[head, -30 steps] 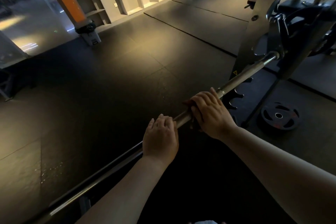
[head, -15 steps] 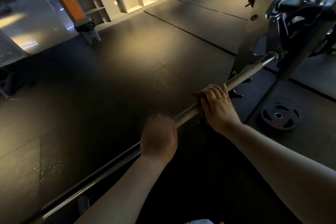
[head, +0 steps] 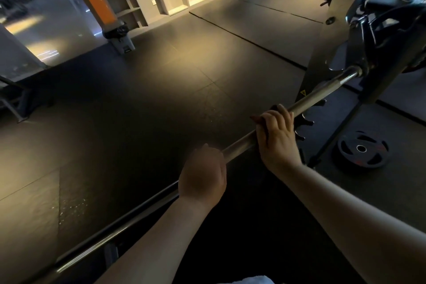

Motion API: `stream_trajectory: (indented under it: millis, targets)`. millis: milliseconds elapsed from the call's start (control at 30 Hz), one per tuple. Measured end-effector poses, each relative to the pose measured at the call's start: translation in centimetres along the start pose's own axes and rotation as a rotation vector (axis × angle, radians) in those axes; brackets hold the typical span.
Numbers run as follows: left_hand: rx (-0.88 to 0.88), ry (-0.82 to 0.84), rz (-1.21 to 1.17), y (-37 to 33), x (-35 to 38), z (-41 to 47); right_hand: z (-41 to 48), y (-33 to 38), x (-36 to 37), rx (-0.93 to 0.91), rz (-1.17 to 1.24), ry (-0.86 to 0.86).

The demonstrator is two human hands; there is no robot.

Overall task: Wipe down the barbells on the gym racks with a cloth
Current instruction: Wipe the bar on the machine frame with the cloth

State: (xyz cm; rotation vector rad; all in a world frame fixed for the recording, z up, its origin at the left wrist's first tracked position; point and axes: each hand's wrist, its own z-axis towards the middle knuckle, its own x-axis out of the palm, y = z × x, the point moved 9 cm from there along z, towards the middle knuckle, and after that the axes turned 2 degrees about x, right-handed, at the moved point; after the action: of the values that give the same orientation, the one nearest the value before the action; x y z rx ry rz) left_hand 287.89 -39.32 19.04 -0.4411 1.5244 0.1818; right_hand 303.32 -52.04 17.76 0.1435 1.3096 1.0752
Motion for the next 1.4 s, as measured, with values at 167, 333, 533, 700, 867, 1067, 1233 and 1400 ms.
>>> stream_trajectory:
  millis: [167,333,533,700,867,1067,1233,1400]
  targets:
    - [-0.002,-0.007,-0.006,0.1,-0.1,-0.1,-2.0,2.6,1.9,-0.230,-0.075,0.118]
    - [-0.002,0.001,0.003,0.0,0.1,-0.2,-1.7,1.3,0.9,-0.181,-0.052,0.069]
    - [0.020,0.034,-0.026,0.3,0.1,-0.1,-3.8,5.3,3.7,-0.367,-0.042,0.238]
    - [0.019,0.001,-0.073,0.2,-0.6,-0.2,-1.0,2.7,0.8,-0.193,-0.087,0.136]
    - [0.052,0.034,-0.065,1.0,-1.0,-1.1,-4.3,7.2,3.6,-0.357,-0.109,0.294]
    - [0.021,-0.036,-0.032,1.9,-1.1,-2.2,-2.8,7.3,4.0,-0.401,-0.246,0.291]
    - [0.008,-0.037,-0.064,1.3,-1.0,-1.7,-3.7,8.5,4.9,-0.338,-0.236,0.294]
    - [0.019,-0.058,-0.027,1.0,-1.2,-2.0,-7.2,8.0,4.8,-0.427,-0.180,0.252]
